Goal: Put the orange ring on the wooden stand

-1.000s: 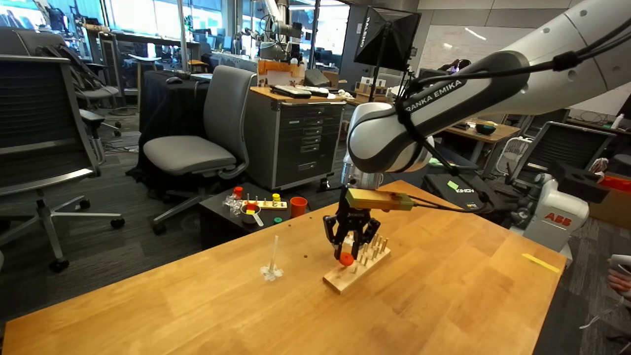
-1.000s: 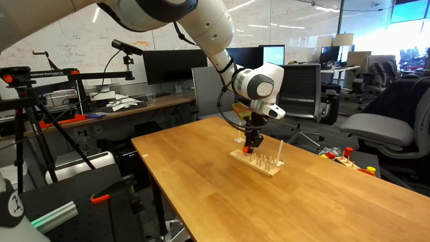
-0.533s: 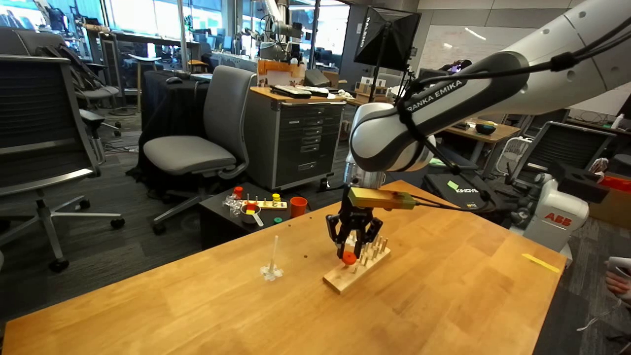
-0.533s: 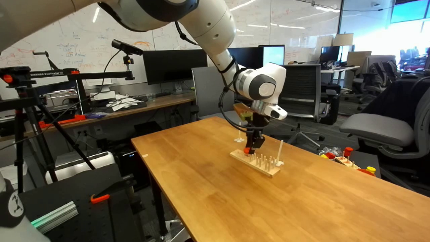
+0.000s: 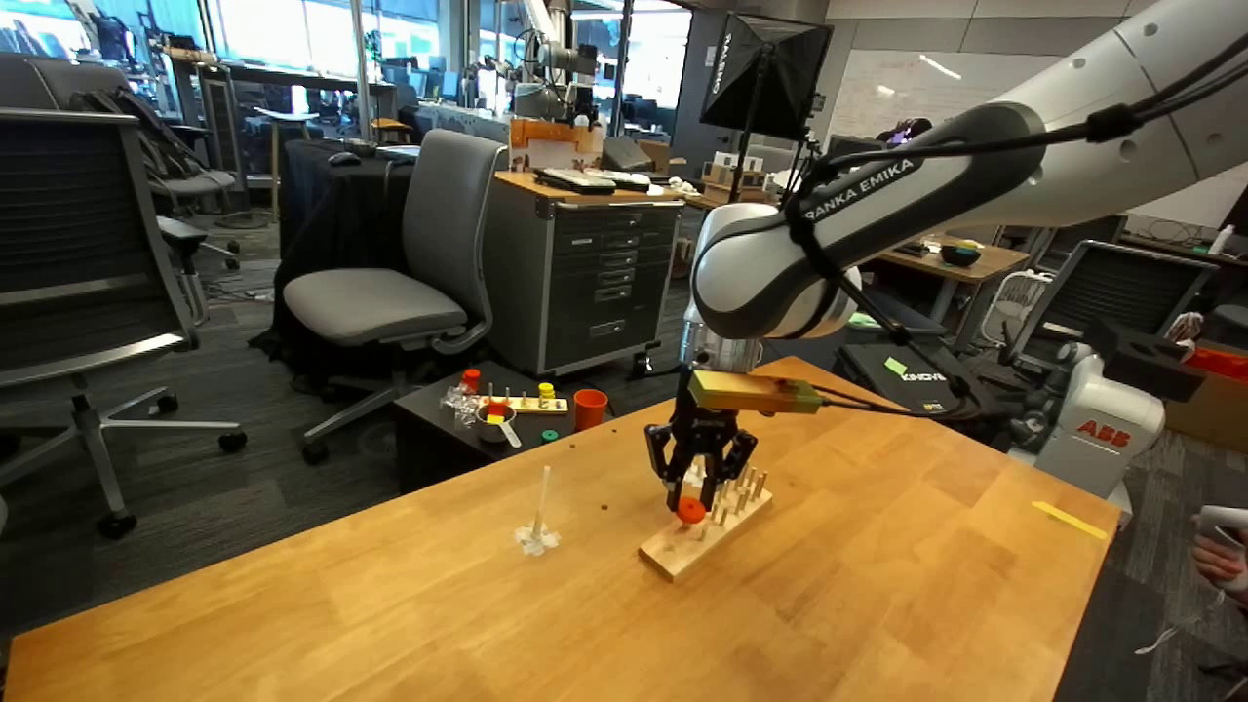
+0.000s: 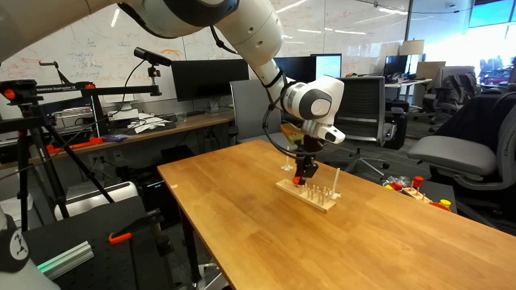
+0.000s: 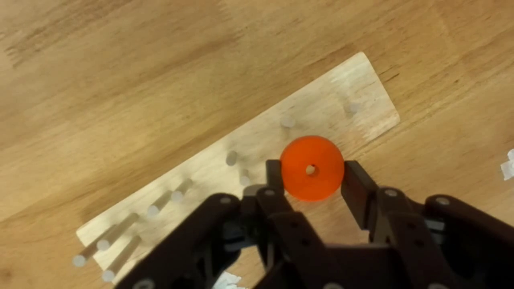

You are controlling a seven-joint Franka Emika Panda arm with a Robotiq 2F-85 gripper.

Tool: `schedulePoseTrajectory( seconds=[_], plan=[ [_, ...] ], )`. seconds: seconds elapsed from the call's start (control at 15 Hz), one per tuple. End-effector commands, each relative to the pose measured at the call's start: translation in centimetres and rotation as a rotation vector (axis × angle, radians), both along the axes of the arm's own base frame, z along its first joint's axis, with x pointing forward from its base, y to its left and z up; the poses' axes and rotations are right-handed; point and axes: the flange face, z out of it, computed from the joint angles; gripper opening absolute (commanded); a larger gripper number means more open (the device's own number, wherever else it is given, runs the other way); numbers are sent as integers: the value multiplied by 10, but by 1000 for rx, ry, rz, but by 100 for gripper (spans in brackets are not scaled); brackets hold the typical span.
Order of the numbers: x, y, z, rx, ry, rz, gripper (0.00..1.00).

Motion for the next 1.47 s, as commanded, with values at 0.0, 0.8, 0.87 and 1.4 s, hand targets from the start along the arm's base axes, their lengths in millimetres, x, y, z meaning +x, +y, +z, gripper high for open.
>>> schedulePoseTrajectory(
  seconds=[0.0, 0.8, 0.87, 1.4],
  plan=[
    [6, 7, -3, 9, 8, 10, 17],
    [12, 11, -4, 17, 12, 16, 17],
    [11, 10, -4, 18, 15, 14, 17],
    [8, 1, -7, 23, 35, -2, 17]
  ],
)
